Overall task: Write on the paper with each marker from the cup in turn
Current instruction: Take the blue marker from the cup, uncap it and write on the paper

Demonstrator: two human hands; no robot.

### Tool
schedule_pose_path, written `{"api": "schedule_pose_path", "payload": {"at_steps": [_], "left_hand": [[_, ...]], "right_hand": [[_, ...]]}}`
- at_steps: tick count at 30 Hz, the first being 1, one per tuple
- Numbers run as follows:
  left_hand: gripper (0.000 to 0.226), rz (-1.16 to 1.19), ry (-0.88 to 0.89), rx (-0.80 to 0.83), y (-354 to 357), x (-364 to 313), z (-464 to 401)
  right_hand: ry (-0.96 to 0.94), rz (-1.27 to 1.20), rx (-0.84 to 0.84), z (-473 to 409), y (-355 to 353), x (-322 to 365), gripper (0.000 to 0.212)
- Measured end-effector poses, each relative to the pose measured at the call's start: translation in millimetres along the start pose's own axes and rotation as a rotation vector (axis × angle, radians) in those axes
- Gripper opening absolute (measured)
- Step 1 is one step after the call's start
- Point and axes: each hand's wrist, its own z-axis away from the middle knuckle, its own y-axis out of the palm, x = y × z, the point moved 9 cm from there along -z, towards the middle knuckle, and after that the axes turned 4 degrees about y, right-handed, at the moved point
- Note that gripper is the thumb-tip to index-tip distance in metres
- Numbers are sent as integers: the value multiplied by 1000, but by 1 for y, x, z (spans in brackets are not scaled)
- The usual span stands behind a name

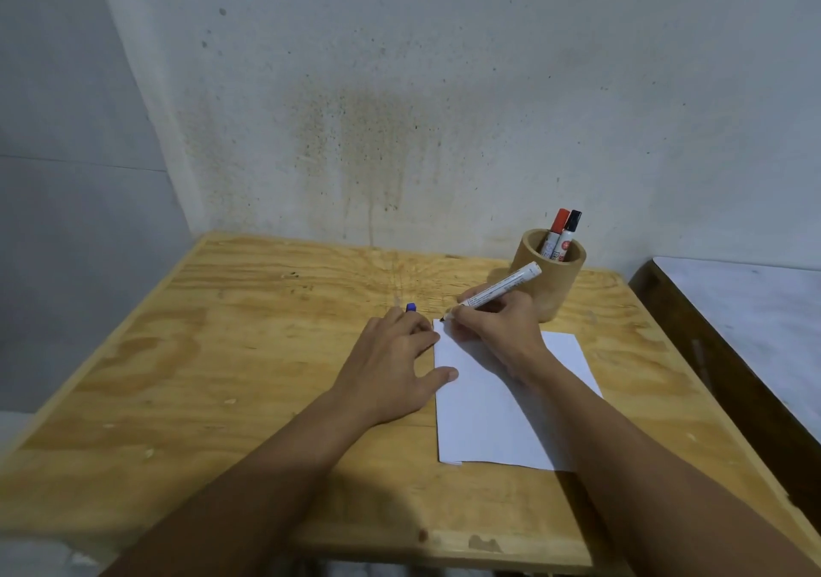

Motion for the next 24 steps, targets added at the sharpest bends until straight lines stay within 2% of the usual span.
{"api": "schedule_pose_path", "payload": {"at_steps": [14, 24], "left_hand": [[57, -15, -16, -12, 0, 1, -1], [58, -27, -14, -15, -1, -2, -1]], "right_hand": [[-54, 79, -20, -1, 0, -3, 3], [-98, 92, 32, 1, 4, 0, 1]]}}
